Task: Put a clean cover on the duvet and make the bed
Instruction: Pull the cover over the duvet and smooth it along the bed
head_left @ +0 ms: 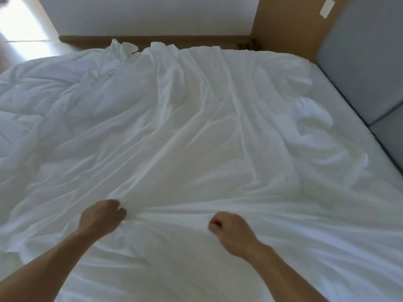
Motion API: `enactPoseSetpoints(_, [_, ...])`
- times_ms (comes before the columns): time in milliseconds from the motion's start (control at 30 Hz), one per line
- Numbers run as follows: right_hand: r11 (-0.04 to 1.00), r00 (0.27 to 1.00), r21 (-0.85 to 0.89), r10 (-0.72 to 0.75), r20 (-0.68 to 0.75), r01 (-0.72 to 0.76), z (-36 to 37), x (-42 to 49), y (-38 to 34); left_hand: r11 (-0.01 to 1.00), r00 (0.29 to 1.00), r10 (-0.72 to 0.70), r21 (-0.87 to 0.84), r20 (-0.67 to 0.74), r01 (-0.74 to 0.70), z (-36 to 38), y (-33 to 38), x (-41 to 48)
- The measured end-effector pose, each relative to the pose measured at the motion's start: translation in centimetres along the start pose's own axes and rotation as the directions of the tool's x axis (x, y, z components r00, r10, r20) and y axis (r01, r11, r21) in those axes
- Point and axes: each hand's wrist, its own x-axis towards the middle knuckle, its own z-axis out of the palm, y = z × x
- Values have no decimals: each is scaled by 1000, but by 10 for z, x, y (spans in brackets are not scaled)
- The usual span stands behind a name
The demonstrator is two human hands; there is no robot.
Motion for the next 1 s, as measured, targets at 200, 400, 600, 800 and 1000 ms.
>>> enactPoseSetpoints(200, [981, 997, -193, -16, -81, 0, -25, -1, 39, 983, 989, -28, 186, 145, 0, 18, 7, -8])
enactPoseSetpoints(400, [920, 984, -361, 109, -141, -154, -54, -33, 139, 923, 923, 383, -43, 26, -382, 5, 127, -28])
enactPoseSetpoints(600, [996, 996, -82, -38, 76, 44, -38, -58, 131, 755, 740, 651, -47, 168, -654, 21, 263, -81])
enactPoseSetpoints(800, [950, 946, -303, -165, -280, 76, -77, -87, 219, 840, 831, 536, 11, 147, -543, 20, 346, -96])
enactPoseSetpoints(1000, [844, 940, -488, 50, -338, -221, -153, -90, 360, 797, 809, 572, 141, 136, -588, 41, 429, -105])
